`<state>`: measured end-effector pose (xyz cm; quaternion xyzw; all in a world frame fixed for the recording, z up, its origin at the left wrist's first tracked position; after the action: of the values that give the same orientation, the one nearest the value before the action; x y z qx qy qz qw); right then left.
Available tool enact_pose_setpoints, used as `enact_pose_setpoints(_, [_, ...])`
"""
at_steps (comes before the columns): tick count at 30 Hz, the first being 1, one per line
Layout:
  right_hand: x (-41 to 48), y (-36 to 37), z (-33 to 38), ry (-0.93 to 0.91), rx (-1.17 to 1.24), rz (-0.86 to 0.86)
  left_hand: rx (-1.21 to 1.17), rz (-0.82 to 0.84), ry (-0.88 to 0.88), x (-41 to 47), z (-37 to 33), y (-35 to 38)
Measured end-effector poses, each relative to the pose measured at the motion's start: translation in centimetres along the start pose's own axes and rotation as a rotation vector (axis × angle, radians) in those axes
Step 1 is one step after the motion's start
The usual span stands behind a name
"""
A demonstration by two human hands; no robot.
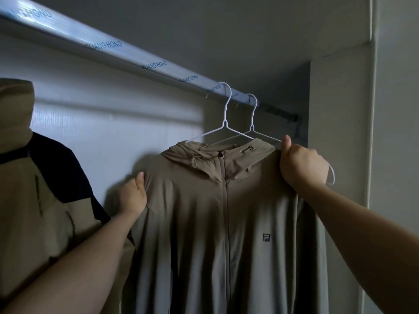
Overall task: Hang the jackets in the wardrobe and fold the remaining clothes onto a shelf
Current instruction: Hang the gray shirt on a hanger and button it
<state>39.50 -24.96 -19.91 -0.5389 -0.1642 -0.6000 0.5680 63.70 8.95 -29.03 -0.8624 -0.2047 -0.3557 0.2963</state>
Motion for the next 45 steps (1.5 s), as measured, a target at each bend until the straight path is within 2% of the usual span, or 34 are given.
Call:
enact_pose_setpoints(3, [0.3, -0.4, -0.3, 0.001, -0.01, 0.009, -0.004, 0.026, -0.029, 0.4, -1.2, 0.2])
enact_pose_setpoints(7, [0.4, -0.5, -0.7, -0.08, 0.013, 0.034, -0.099, -0.069, -0.068, 2.3, -4.0, -0.6])
enact_pose_setpoints(9, [0.0, -0.3, -1.2, -0.106, 0.029, 0.029, -0.188, -0.09, -0.017, 3.1, -5.6, -0.8])
enact_pose_setpoints(12, [-0.7, 0.1, -2.2, -0.067, 0.036, 0.039, -0.189, -0.055, 0.103, 3.6, -7.4, -0.8])
enact_pose_setpoints(15, [-1.4, 0.2, -3.6, -0.007, 0.013, 0.027, -0.205, -0.036, 0.112, 3.7, -7.6, -0.7])
enact_pose_setpoints(21, [-1.8, 0.2, -5.2, 0.017, -0.033, 0.049, -0.025, -0.09, 0.152, 3.1, -5.3, -1.0])
enact_pose_setpoints(25, [-2.0, 0.5, -6.1, 0.026, -0.037, 0.059, 0.002, -0.068, 0.172, 3.0, -4.4, -1.3])
enact_pose_setpoints(27, [-2.0, 0.4, -6.0, 0.011, -0.037, 0.038, 0.0, -0.057, 0.168, 3.0, -4.5, -1.2])
enact_pose_setpoints(31, [-1.3, -0.3, -4.6, -0.087, -0.042, -0.004, -0.027, -0.147, 0.24, 2.8, -6.3, -1.6])
enact_pose_setpoints(34, [-0.7, -0.9, -2.8, -0.188, -0.021, -0.034, -0.069, -0.094, 0.307, 3.0, -8.3, -1.9])
enact_pose_setpoints(39, [-0.1, -1.2, 0.3, -0.248, -0.067, -0.07, -0.077, -0.103, 0.199, 3.2, -10.4, -1.6])
enact_pose_setpoints(45, [-0.2, -0.9, 0.0, -0.208, -0.101, -0.045, 0.003, -0.114, 0.203, 3.2, -9.5, -1.8])
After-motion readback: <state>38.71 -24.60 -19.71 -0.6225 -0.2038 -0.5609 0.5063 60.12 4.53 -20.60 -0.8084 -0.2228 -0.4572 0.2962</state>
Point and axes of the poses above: each hand's wrist, its own x-axis towards the middle knuckle, its own y-axis out of the palm, z = x × y, the point moved 1 cm from there along x, towards the middle knuckle
